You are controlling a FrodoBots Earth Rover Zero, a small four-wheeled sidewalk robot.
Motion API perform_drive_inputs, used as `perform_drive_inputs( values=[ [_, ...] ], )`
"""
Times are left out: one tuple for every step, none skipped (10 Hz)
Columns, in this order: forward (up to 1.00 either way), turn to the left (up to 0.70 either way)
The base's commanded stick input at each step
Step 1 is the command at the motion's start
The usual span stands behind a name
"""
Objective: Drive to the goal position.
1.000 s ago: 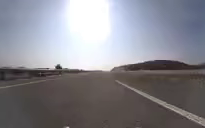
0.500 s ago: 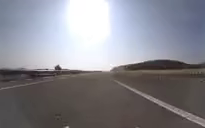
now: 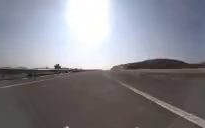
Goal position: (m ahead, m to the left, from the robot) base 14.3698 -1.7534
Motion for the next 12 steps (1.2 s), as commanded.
perform_drive_inputs(
  values=[
    [1.0,0.01],
    [1.0,0.01],
    [1.0,0.0],
    [1.0,0.0],
    [1.0,0.0],
    [1.0,0.0],
    [1.0,0.02],
    [1.0,0.01],
    [1.0,0.0],
    [1.0,0.0],
    [1.0,0.0],
    [1.0,0.01]
  ],
)
